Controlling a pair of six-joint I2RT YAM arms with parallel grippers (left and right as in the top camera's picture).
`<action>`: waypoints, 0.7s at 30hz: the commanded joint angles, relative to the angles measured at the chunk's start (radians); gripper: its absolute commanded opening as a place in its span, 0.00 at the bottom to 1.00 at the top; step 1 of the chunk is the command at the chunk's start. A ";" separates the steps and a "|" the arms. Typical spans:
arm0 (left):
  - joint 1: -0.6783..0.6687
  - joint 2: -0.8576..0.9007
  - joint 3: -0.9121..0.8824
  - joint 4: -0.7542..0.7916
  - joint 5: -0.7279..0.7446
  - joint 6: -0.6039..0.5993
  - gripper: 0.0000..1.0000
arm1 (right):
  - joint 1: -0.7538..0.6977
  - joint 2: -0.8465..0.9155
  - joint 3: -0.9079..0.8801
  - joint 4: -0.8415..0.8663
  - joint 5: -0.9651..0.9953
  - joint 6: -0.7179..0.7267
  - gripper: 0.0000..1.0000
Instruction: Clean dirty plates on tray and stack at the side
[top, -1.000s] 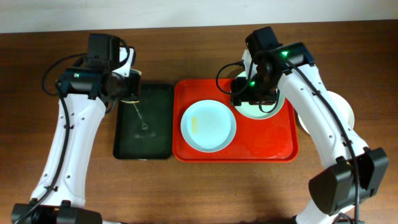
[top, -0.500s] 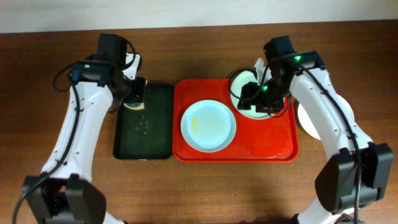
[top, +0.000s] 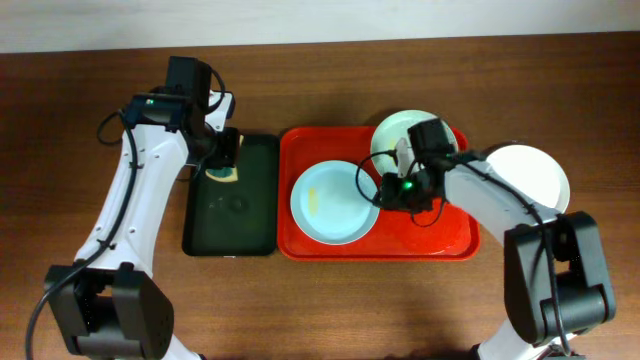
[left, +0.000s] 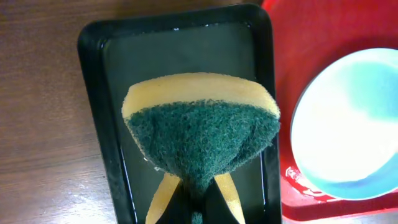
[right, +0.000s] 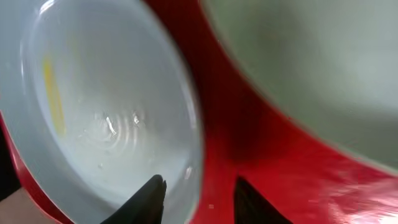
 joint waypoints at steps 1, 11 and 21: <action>-0.006 0.001 0.013 0.002 0.015 -0.007 0.00 | 0.042 -0.014 -0.013 0.020 -0.001 0.019 0.37; -0.006 0.001 0.011 -0.002 0.016 -0.007 0.00 | 0.053 -0.014 -0.024 0.018 0.136 0.080 0.26; -0.006 0.001 0.010 -0.002 0.016 -0.007 0.00 | 0.055 -0.013 -0.024 0.021 0.138 0.132 0.04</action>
